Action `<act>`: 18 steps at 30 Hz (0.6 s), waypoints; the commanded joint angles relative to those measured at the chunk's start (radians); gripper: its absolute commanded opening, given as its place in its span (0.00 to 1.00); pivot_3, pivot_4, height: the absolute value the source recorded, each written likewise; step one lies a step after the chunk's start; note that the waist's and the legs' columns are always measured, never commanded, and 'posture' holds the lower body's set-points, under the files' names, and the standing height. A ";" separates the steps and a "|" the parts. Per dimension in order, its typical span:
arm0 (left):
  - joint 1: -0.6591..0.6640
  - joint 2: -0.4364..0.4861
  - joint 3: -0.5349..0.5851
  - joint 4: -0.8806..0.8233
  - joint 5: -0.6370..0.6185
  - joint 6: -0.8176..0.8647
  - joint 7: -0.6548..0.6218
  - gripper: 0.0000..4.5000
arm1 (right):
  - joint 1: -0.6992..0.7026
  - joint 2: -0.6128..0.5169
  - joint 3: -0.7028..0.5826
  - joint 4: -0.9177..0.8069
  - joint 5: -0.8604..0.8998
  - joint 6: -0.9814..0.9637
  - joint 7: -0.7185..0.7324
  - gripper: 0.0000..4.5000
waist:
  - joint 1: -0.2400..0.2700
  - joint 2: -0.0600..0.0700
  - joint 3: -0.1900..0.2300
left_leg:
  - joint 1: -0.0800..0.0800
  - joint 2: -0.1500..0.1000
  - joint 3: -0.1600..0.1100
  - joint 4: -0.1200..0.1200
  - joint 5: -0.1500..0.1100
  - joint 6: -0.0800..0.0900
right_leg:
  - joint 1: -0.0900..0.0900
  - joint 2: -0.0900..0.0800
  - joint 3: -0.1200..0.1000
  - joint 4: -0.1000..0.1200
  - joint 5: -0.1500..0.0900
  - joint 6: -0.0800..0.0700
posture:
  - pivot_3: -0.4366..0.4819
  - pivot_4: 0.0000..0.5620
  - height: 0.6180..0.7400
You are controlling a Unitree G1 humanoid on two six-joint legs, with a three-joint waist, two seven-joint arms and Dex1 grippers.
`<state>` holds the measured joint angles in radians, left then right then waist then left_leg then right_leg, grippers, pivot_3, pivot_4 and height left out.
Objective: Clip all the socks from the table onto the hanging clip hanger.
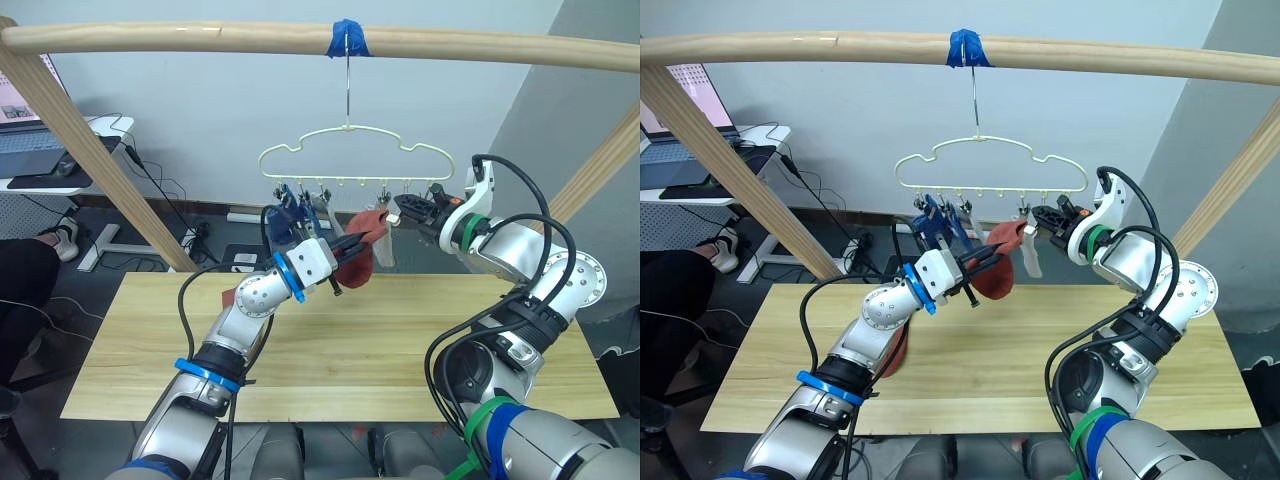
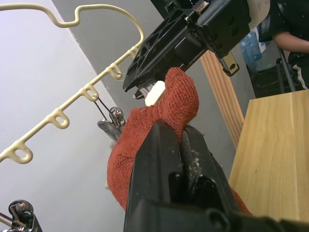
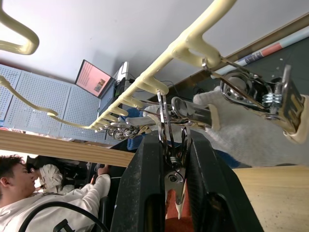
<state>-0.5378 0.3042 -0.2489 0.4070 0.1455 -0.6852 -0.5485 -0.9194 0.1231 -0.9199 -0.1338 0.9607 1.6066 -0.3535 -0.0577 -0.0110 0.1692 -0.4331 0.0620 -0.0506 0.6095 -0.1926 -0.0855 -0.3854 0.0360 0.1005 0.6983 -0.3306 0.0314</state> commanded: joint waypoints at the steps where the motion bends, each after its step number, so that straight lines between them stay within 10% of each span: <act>1: -0.028 -0.008 0.003 -0.003 -0.002 -0.019 0.014 0.01 | -0.028 0.020 0.001 -0.031 0.039 0.008 -0.006 0.08 | 0.000 0.000 0.000 | 0.000 0.000 0.000 0.000 0.000 0.000 | 0.000 0.000 0.000 0.000 0.000 0.000 | 0.43 0.29 1.00; 18: -0.036 -0.031 -0.013 0.002 0.013 -0.024 0.020 0.01 | -0.039 0.024 -0.003 -0.002 0.038 0.001 -0.011 0.08 | 0.000 0.000 0.000 | 0.000 0.000 0.000 0.000 0.000 0.000 | 0.000 0.000 0.000 0.000 0.000 0.000 | 0.45 0.27 1.00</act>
<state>-0.5635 0.2805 -0.2531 0.4255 0.1581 -0.6861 -0.5357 -0.9242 0.1307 -0.9199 -0.1252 0.9664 1.6063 -0.3698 -0.0575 -0.0110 0.1691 -0.4333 0.0619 -0.0506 0.6094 -0.1926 -0.0855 -0.3856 0.0360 0.1005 0.6982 -0.3306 0.0314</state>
